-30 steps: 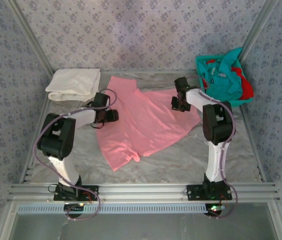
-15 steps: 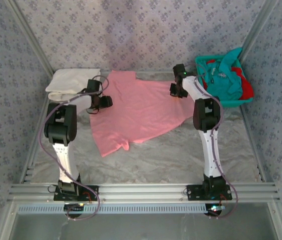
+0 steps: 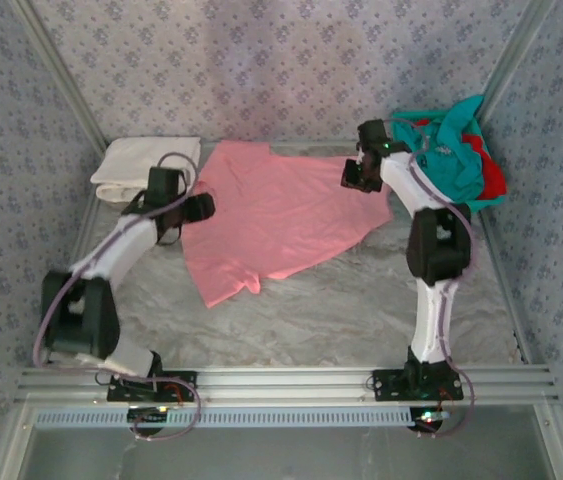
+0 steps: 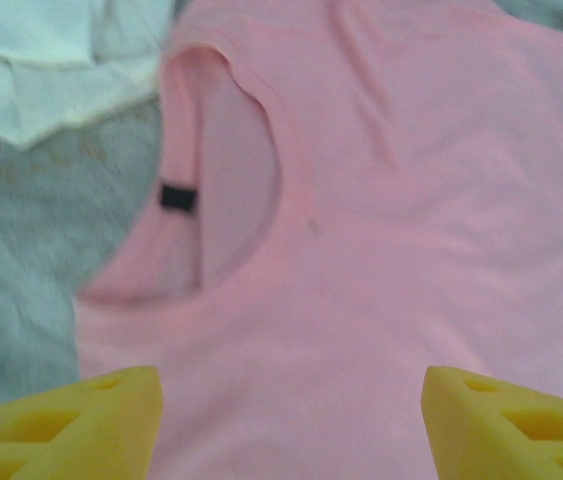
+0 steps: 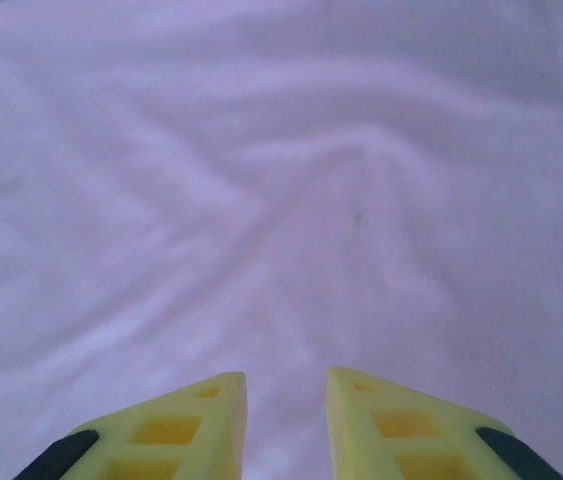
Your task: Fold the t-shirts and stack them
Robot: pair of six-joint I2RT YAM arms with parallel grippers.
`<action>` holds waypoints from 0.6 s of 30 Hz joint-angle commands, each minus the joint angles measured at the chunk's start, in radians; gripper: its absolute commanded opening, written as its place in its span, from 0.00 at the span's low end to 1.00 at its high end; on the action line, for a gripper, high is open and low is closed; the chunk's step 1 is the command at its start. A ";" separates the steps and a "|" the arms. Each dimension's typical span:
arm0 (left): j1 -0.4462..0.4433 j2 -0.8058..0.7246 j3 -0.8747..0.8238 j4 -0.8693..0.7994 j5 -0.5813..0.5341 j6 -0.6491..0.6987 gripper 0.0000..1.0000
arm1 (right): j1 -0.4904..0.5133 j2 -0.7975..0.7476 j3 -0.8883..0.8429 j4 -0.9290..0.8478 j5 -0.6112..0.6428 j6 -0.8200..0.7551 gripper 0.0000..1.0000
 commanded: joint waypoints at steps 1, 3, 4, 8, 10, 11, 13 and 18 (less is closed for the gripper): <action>-0.127 -0.128 -0.153 -0.073 -0.053 -0.059 0.71 | 0.014 -0.202 -0.302 0.301 -0.060 0.027 0.31; -0.208 -0.175 -0.205 -0.111 -0.054 -0.087 0.72 | 0.022 -0.272 -0.449 0.366 -0.040 0.033 0.32; -0.260 -0.186 -0.224 -0.120 -0.059 -0.087 0.72 | 0.020 -0.297 -0.505 0.387 -0.035 0.045 0.32; -0.394 -0.155 -0.271 -0.128 -0.102 -0.066 0.76 | -0.021 -0.340 -0.680 0.387 -0.042 0.085 0.35; -0.405 -0.118 -0.285 -0.124 -0.100 -0.053 0.77 | -0.042 -0.339 -0.707 0.367 -0.044 0.092 0.37; -0.407 -0.098 -0.292 -0.115 -0.104 -0.045 0.78 | -0.054 -0.335 -0.717 0.361 -0.053 0.101 0.38; -0.407 -0.060 -0.304 -0.087 -0.118 -0.025 0.78 | -0.081 -0.324 -0.738 0.387 -0.079 0.110 0.39; -0.387 0.012 -0.315 -0.033 -0.173 -0.001 0.69 | -0.100 -0.232 -0.706 0.423 -0.147 0.113 0.39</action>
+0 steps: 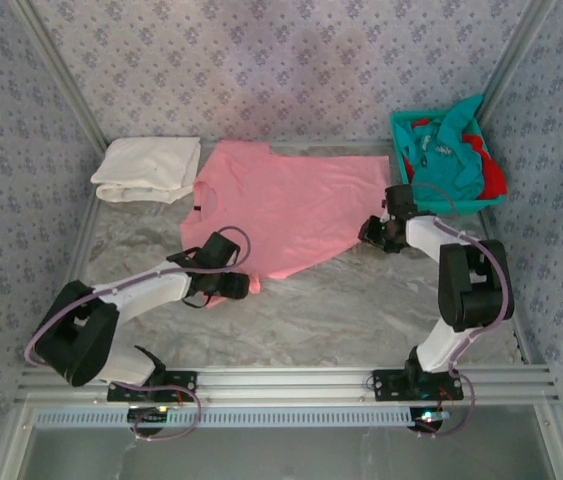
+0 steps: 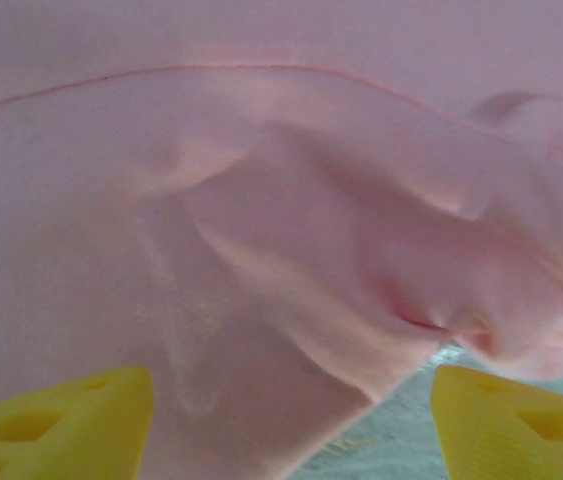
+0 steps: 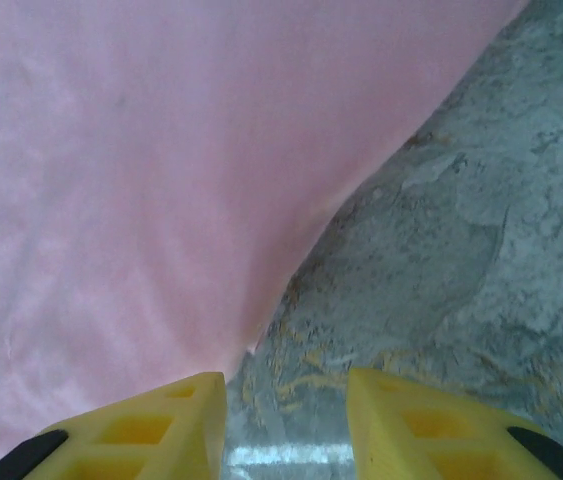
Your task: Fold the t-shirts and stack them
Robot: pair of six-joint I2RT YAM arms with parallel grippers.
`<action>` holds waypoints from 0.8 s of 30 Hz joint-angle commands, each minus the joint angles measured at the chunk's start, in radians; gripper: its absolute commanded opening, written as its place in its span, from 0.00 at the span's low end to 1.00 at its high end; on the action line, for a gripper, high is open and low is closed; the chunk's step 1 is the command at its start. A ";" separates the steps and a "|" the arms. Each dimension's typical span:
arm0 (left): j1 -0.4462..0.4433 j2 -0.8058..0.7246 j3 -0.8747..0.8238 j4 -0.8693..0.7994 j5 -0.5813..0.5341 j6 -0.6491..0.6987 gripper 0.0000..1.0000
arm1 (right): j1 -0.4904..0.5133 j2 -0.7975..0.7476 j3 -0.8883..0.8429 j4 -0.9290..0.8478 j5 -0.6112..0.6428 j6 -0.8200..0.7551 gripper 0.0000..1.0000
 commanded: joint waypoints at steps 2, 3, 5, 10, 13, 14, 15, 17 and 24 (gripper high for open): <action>0.031 0.039 -0.016 0.061 -0.057 0.021 0.61 | 0.002 0.085 0.042 0.066 -0.093 0.028 0.37; 0.033 0.042 -0.013 0.061 -0.066 0.023 0.58 | 0.005 0.098 0.047 0.074 -0.096 0.030 0.37; 0.049 0.041 -0.002 0.046 -0.087 0.008 0.51 | 0.007 0.130 0.065 0.088 -0.102 0.039 0.35; 0.070 -0.039 -0.003 0.031 -0.094 0.003 0.22 | 0.016 0.169 0.098 0.108 -0.117 0.043 0.18; 0.073 -0.102 0.004 -0.008 -0.129 0.000 0.13 | 0.021 0.146 0.095 0.098 -0.106 0.033 0.08; 0.075 -0.125 0.004 -0.017 -0.135 -0.003 0.09 | 0.022 0.133 0.092 0.085 -0.107 0.031 0.03; 0.076 -0.146 0.004 -0.025 -0.139 -0.006 0.07 | 0.022 0.120 0.089 0.076 -0.106 0.029 0.00; 0.078 -0.188 0.003 -0.042 -0.141 -0.010 0.03 | 0.021 0.080 0.075 0.044 -0.098 0.029 0.00; 0.080 -0.288 0.007 -0.119 -0.147 -0.008 0.00 | 0.022 -0.137 0.013 -0.140 -0.013 0.035 0.00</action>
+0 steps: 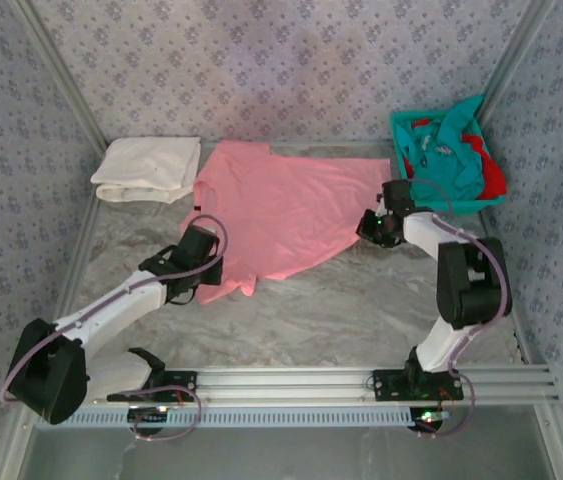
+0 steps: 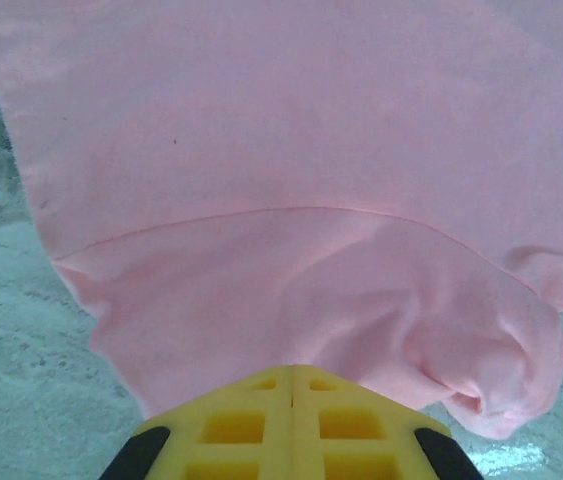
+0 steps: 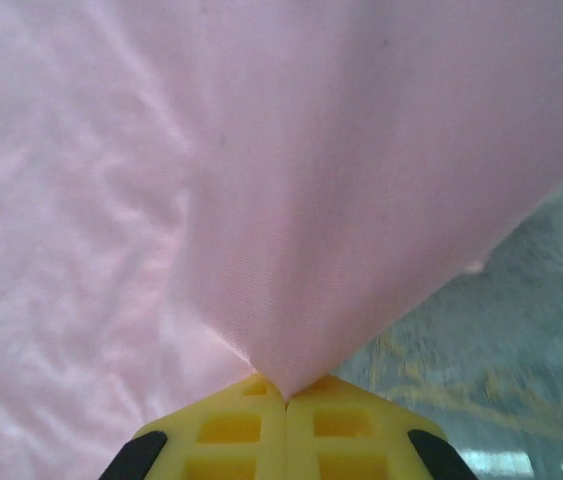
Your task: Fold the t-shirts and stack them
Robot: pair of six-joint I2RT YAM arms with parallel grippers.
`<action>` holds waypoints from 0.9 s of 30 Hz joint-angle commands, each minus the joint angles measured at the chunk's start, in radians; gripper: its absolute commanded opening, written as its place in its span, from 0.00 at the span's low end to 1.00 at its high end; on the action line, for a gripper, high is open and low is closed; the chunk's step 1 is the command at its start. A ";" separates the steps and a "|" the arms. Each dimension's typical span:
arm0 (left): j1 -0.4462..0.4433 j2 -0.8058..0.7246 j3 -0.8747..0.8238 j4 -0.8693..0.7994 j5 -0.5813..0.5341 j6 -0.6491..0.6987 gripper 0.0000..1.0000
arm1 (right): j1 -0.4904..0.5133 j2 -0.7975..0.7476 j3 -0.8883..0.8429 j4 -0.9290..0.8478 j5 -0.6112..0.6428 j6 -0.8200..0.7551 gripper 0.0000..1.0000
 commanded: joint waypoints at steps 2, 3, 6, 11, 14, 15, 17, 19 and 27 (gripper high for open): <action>0.005 -0.060 0.016 -0.077 -0.028 0.005 0.00 | 0.003 -0.153 -0.019 -0.187 0.074 0.010 0.00; 0.005 -0.066 0.017 -0.078 -0.029 0.010 0.00 | 0.003 -0.179 -0.012 -0.213 0.087 0.019 0.00; 0.016 -0.069 0.032 -0.065 -0.028 0.034 0.00 | 0.017 -0.195 0.080 -0.298 0.126 0.041 0.00; 0.057 -0.027 0.074 -0.032 -0.014 0.093 0.00 | 0.046 -0.032 0.340 -0.407 0.173 0.004 0.00; 0.072 -0.002 0.100 0.008 0.003 0.127 0.00 | 0.047 0.161 0.520 -0.439 0.141 -0.022 0.00; 0.078 0.007 0.110 0.015 0.013 0.134 0.00 | 0.047 0.229 0.585 -0.444 0.141 -0.043 0.00; 0.080 0.031 0.125 0.018 0.025 0.137 0.00 | 0.052 0.341 0.724 -0.486 0.140 -0.058 0.10; 0.080 0.046 0.131 0.009 0.034 0.134 0.00 | 0.057 0.406 0.804 -0.524 0.141 -0.070 0.32; 0.077 0.000 0.034 -0.003 0.128 0.052 0.16 | 0.042 0.258 0.560 -0.359 0.110 -0.116 0.43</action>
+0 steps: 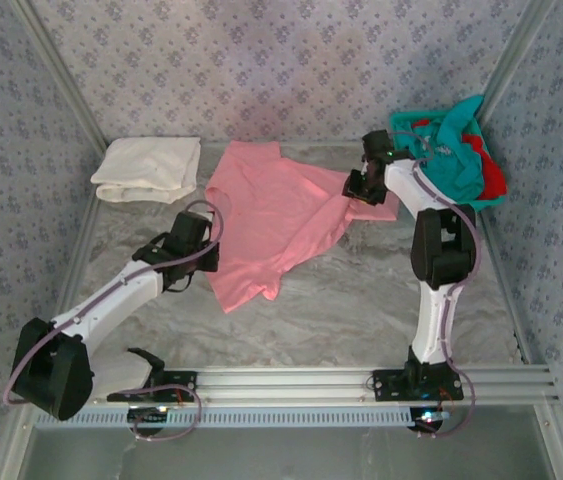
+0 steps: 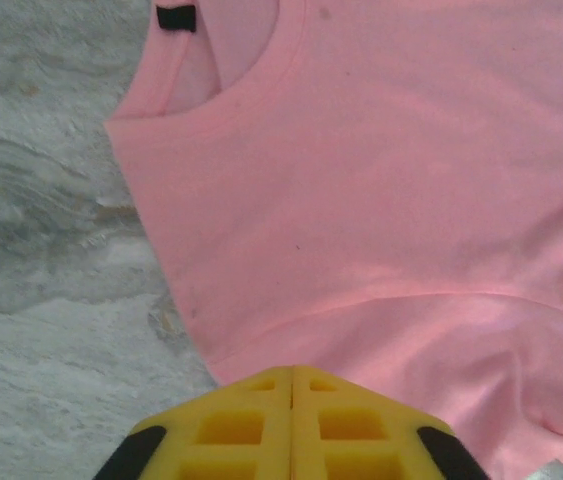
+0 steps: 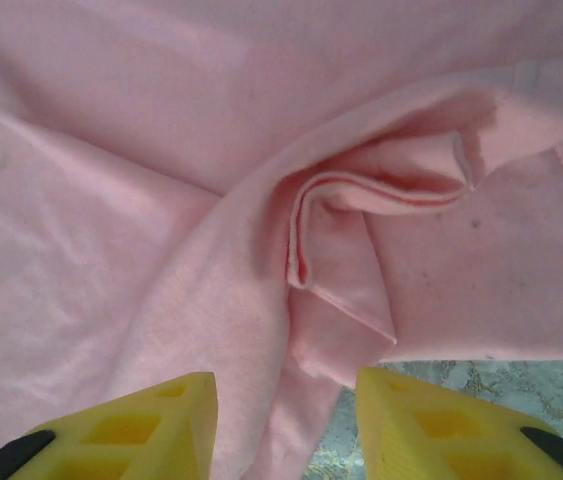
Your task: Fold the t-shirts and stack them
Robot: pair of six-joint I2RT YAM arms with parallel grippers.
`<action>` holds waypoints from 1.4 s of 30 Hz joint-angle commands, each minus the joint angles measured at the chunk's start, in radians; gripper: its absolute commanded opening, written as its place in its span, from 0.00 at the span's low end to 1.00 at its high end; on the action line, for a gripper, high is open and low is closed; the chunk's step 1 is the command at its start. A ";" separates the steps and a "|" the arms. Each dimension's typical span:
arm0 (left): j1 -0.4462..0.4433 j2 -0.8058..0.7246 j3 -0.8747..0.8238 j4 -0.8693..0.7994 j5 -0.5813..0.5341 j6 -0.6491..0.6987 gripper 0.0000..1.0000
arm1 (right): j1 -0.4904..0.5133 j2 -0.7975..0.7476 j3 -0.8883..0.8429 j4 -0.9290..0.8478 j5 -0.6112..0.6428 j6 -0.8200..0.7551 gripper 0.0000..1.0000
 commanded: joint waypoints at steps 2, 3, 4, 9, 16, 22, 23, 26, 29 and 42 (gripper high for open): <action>-0.006 -0.047 -0.075 -0.012 0.086 -0.058 0.20 | -0.027 -0.185 -0.246 0.168 -0.043 -0.035 0.41; -0.009 -0.044 -0.090 -0.009 0.099 -0.072 0.24 | -0.039 -0.202 -0.296 0.213 -0.033 -0.032 0.38; -0.011 -0.039 -0.103 0.001 0.116 -0.085 0.25 | -0.049 -0.198 -0.312 0.226 -0.043 -0.031 0.36; -0.070 0.043 -0.116 0.069 0.155 -0.104 0.31 | -0.085 -0.108 -0.262 0.251 -0.099 -0.065 0.30; -0.144 0.158 -0.085 0.186 0.176 -0.112 0.42 | -0.082 0.058 -0.090 0.228 -0.132 -0.062 0.32; -0.155 0.214 -0.071 0.229 0.182 -0.113 0.44 | -0.070 0.161 0.007 0.223 -0.152 -0.059 0.33; -0.154 0.221 -0.070 0.225 0.178 -0.112 0.44 | -0.067 0.176 0.020 0.224 -0.152 -0.061 0.33; -0.154 0.234 -0.070 0.225 0.176 -0.108 0.45 | -0.058 0.217 0.059 0.218 -0.148 -0.066 0.32; -0.155 0.231 -0.074 0.221 0.166 -0.107 0.45 | -0.055 0.244 0.092 0.206 -0.150 -0.071 0.26; -0.150 0.177 -0.101 0.174 0.098 -0.114 0.45 | -0.043 -0.018 -0.057 0.145 -0.059 -0.004 0.00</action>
